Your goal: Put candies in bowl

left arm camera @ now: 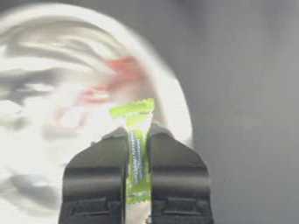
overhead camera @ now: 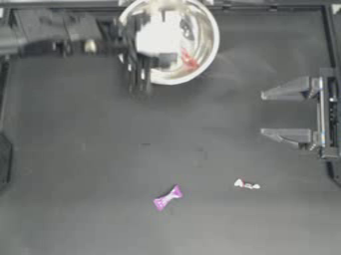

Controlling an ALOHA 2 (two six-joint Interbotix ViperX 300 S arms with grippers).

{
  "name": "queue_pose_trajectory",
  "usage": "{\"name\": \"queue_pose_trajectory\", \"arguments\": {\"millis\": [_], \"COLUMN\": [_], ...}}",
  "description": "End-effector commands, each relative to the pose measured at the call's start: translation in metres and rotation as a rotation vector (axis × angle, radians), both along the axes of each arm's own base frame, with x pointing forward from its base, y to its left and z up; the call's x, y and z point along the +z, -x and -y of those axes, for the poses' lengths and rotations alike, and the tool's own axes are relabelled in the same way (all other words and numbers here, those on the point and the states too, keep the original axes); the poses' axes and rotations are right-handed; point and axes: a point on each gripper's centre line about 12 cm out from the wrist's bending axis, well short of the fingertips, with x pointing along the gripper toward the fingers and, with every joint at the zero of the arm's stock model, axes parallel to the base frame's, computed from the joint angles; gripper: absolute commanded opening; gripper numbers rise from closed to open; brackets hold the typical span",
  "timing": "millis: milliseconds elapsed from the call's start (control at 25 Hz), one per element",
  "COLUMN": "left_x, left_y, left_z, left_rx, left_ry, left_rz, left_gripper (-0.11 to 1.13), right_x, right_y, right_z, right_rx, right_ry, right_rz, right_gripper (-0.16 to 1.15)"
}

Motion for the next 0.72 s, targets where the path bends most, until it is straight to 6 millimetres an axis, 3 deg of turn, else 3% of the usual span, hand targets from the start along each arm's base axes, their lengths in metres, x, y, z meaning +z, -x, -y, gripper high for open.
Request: {"name": "queue_pose_trajectory", "arguments": {"millis": [40,360,520,600,720], "left_x": [0.016,-0.01,-0.017,-0.019,-0.02], "left_y": [-0.001,-0.009,-0.013,-0.013,-0.013], "left_z": [-0.033,-0.079,-0.084,-0.084,-0.084], "left_rx": [0.029,0.082,0.084,0.083,0.093], "left_ry": [-0.056,-0.054,-0.051,-0.047,-0.035], "left_rz": [0.034,-0.001,-0.009,-0.017,-0.017], "left_gripper": [0.3,0.3,0.35,0.46,0.76], "right_x": [0.004,0.004,0.004,0.004,0.004], "right_y": [-0.002,-0.002,-0.002,-0.002,-0.002], "right_z": [-0.001,-0.001,-0.001,-0.001,-0.001], "right_rx": [0.004,0.005,0.005,0.005,0.006], "right_ry": [-0.002,-0.004,-0.002,-0.002,-0.001], "right_rz": [0.014,0.015,0.016,0.016,0.013], "right_gripper": [0.97,0.97,0.97,0.97,0.97]}}
